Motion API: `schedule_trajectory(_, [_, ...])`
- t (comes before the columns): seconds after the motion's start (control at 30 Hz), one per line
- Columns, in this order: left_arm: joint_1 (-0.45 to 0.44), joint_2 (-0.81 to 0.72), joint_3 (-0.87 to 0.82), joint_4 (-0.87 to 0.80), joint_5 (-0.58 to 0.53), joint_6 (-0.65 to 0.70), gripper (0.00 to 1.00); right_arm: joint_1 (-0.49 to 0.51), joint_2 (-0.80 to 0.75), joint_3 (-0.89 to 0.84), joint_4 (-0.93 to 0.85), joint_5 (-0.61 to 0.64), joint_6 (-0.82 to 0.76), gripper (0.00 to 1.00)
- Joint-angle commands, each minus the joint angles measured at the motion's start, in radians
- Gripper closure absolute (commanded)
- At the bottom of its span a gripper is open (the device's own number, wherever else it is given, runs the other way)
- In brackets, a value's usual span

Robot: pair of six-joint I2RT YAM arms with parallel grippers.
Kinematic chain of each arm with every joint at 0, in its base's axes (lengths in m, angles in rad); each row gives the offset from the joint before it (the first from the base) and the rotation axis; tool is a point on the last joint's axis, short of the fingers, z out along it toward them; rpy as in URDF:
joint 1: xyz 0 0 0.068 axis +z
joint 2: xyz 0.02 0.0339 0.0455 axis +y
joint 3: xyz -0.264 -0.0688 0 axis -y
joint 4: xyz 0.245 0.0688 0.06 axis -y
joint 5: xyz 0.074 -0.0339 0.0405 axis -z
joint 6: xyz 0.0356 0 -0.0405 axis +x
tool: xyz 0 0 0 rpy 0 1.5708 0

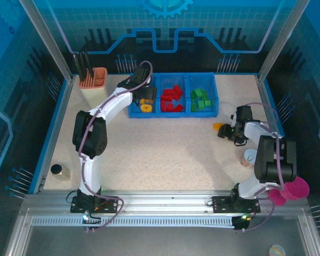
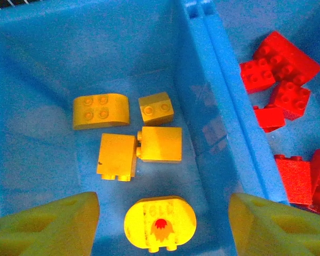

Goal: Sort the legos into containers by color
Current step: Place the lego in the container, then pick up the lego from the middle-right of the table.

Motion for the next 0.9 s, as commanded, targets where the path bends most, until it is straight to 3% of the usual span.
schedule_trajectory(0.0, [-0.002,-0.069,-0.024,0.013,0.008,0.014,0.33,-0.012,0.019,0.029,0.018,0.007,0.016,0.34])
schedule_trajectory(0.3, [0.0,-0.095,-0.02,0.002,-0.027,0.063,0.3,-0.012,0.11,0.116,0.002,-0.014,-0.004,0.35])
schedule_trajectory(0.57, [0.0,-0.134,-0.038,-0.004,-0.044,0.073,0.3,-0.001,0.165,0.143,-0.032,0.045,-0.036,0.39])
schedule_trajectory(0.87, [0.001,-0.152,-0.03,-0.019,-0.052,0.088,0.29,0.024,0.2,0.178,-0.066,0.104,-0.083,0.6])
